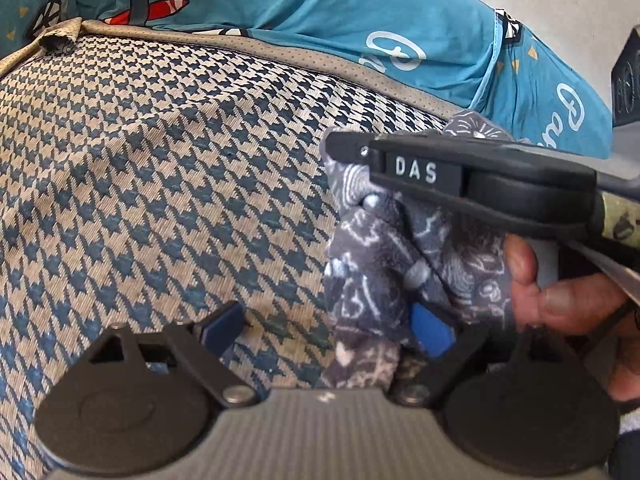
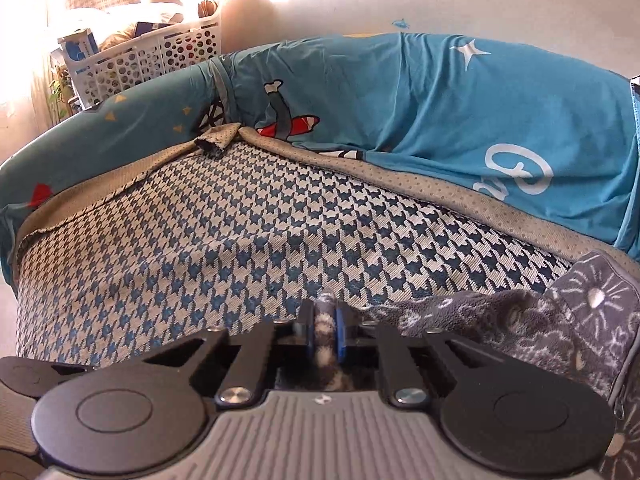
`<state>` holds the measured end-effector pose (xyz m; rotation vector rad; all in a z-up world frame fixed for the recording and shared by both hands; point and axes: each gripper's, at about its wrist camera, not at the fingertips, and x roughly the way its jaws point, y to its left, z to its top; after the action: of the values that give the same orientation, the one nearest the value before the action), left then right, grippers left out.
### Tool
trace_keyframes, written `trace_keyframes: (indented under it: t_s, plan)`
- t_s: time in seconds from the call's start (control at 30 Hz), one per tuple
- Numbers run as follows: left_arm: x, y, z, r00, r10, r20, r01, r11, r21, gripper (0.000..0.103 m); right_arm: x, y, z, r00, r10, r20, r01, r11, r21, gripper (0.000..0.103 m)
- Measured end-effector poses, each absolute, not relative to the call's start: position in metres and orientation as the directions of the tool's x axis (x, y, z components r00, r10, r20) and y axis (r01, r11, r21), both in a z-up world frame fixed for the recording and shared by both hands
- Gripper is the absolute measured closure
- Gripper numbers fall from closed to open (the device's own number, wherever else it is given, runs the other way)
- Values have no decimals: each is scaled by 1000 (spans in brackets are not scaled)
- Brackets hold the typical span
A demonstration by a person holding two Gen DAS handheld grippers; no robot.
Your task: Fold clothes
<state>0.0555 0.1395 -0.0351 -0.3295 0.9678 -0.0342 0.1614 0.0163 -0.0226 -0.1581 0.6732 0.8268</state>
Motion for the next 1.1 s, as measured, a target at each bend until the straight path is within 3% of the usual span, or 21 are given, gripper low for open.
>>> trace_keyframes:
  t_s: [0.27, 0.47, 0.5, 0.57, 0.73, 0.83, 0.9, 0.93, 0.97, 1.0, 1.1]
  plan:
    - [61, 139, -38, 564, -153, -811, -134, 953, -273, 11, 187, -33, -4, 662, 619, -423, -508, 785, 355, 101]
    - [64, 135, -39, 566, -122, -815, -157, 955, -252, 11, 202, -57, 3, 676, 604, -422, -447, 792, 417, 98]
    - [64, 135, -38, 565, -122, -816, -160, 954, -253, 11, 203, -57, 4, 654, 625, -426, -459, 776, 433, 93]
    - [63, 136, -36, 568, -125, -813, -163, 952, -260, 11, 203, -54, 2, 612, 657, -439, -481, 751, 453, 70]
    - [56, 135, -27, 608, -143, -781, -139, 949, -282, 11, 191, -33, 1, 535, 696, -479, -582, 715, 388, 58]
    - [59, 131, -32, 587, -145, -796, -134, 953, -272, 11, 182, -16, -4, 517, 675, -527, -624, 718, 307, 57]
    - [58, 131, -35, 580, -152, -801, -141, 949, -282, 11, 178, -5, -11, 528, 633, -566, -631, 738, 237, 57]
    - [56, 129, -34, 586, -144, -798, -139, 951, -274, 11, 177, 0, -15, 533, 612, -584, -636, 745, 200, 67]
    - [54, 128, -33, 591, -137, -795, -137, 954, -267, 11, 175, 4, -19, 528, 609, -592, -650, 738, 180, 86]
    - [53, 127, -32, 600, -128, -790, -138, 956, -260, 11, 175, 6, -22, 518, 616, -593, -661, 728, 180, 93]
    - [51, 133, -28, 633, -114, -766, -164, 947, -276, 10, 180, -3, -26, 541, 628, -559, -623, 746, 235, 96]
